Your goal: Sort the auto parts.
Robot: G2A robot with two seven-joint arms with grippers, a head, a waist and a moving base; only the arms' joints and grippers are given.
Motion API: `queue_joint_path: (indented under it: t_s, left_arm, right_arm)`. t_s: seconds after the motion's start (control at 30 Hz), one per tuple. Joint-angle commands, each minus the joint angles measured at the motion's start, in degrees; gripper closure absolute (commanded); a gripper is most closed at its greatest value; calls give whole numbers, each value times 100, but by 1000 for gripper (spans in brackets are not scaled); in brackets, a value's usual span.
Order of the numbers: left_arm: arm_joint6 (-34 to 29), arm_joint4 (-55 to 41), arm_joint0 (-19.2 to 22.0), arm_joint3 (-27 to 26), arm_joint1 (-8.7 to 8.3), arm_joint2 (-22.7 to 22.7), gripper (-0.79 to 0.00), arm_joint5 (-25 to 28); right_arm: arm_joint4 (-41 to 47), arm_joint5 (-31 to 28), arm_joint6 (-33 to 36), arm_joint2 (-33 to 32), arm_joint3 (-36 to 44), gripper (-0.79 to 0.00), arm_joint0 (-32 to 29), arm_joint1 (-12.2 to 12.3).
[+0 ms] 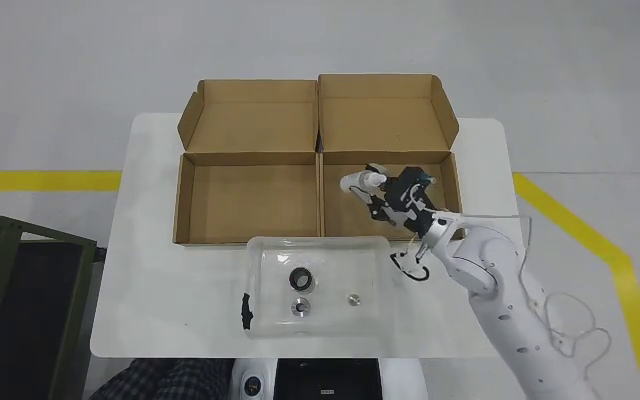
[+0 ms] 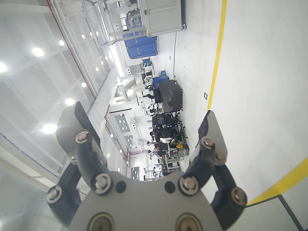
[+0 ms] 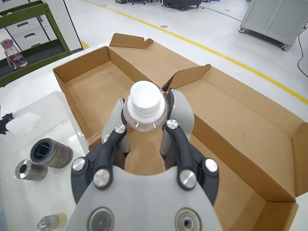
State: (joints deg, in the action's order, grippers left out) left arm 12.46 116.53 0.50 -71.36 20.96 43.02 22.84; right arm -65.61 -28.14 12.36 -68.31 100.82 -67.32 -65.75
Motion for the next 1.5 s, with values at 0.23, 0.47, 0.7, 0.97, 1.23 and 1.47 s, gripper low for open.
queue_joint_path:
  t_s: [0.23, 0.47, 0.7, 0.97, 1.23, 1.47]
  left_arm:
    - [0, 0, 0, 0, 0, 0, -785, 0]
    - [0, 0, 0, 0, 0, 0, -785, 0]
    - [0, 0, 0, 0, 0, 0, -785, 0]
    - [0, 0, 0, 0, 0, 0, -785, 0]
    - [0, 0, 0, 0, 0, 0, -785, 0]
    - [0, 0, 0, 0, 0, 0, -785, 0]
  right_arm:
    - [36, 217, 477, 533, -878, 0, 845, -148]
    - [-184, 432, 700, 893, -1433, 0, 1307, -259]
    - [-265, 548, 742, 1131, -1866, -31, 1555, -353]
    - [-226, 562, 737, 1231, -2067, -600, 1665, -418]
    - [-142, 608, 631, 1202, -2052, -785, 1658, -453]
    - [-329, 527, 702, 904, -1378, -785, 1299, -361]
